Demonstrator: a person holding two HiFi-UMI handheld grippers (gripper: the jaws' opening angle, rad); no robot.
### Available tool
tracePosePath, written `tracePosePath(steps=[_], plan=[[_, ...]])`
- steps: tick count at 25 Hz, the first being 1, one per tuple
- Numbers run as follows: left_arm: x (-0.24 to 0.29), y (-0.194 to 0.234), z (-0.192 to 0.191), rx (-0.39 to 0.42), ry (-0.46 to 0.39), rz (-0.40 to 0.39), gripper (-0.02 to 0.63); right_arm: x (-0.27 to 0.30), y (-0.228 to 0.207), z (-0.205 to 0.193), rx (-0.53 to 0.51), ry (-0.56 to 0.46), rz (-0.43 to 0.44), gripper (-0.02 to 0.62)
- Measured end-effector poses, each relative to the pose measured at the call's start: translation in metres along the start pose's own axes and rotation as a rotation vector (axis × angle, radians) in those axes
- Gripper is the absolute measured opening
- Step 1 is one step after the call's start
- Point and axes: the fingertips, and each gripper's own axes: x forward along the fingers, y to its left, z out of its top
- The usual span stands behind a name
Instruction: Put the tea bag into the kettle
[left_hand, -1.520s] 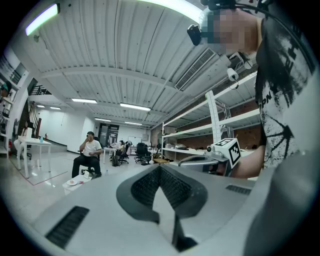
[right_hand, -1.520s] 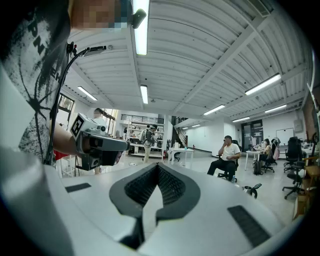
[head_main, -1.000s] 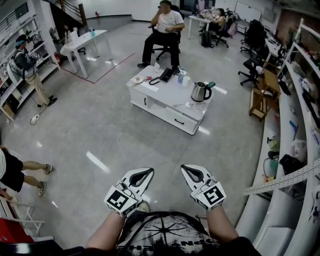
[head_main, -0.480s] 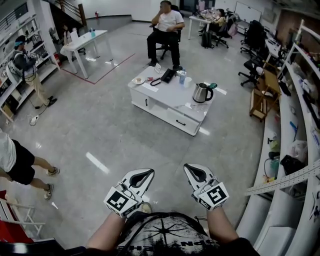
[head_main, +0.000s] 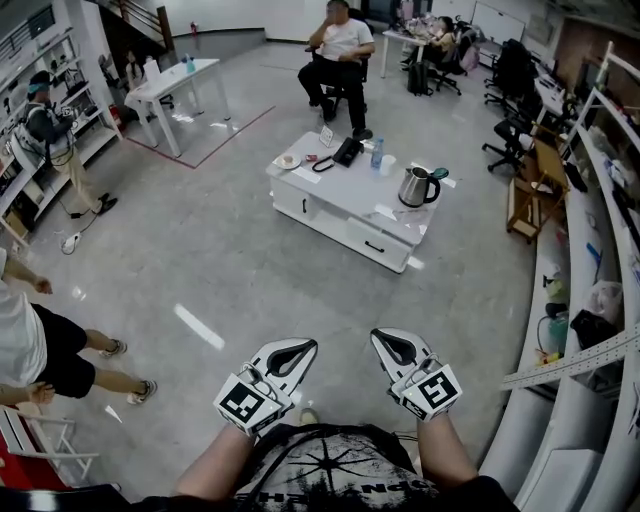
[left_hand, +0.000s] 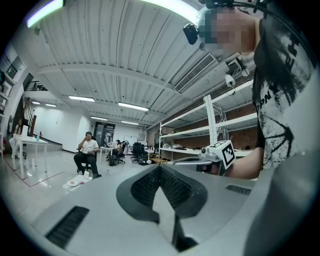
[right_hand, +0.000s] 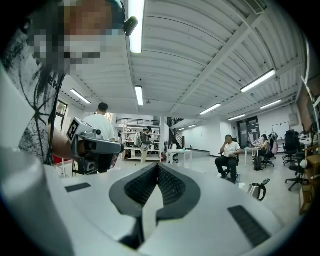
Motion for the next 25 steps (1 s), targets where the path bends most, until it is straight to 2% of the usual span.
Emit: tracePosePath(steps=[7, 15, 20, 25], plan=[[-0.022, 0.033, -0.006, -0.018, -0.009, -0.025, 0.006, 0.032, 0.016, 0.002, -0.033, 0.002, -0.034, 0.009], [-0.018, 0.057, -0.011, -0.068, -0.039, -0.043, 0.006, 0.057, 0.012, 0.003, -0.053, 0.032, -0.031, 0.009], [-0.006, 0.080, -0.016, -0.065, -0.027, -0.026, 0.006, 0.078, -0.010, -0.001, -0.038, 0.028, -0.018, 0.009], [0.023, 0.111, -0.021, -0.100, -0.011, 0.013, 0.006, 0.105, -0.052, -0.009, -0.031, 0.029, 0.003, 0.009]])
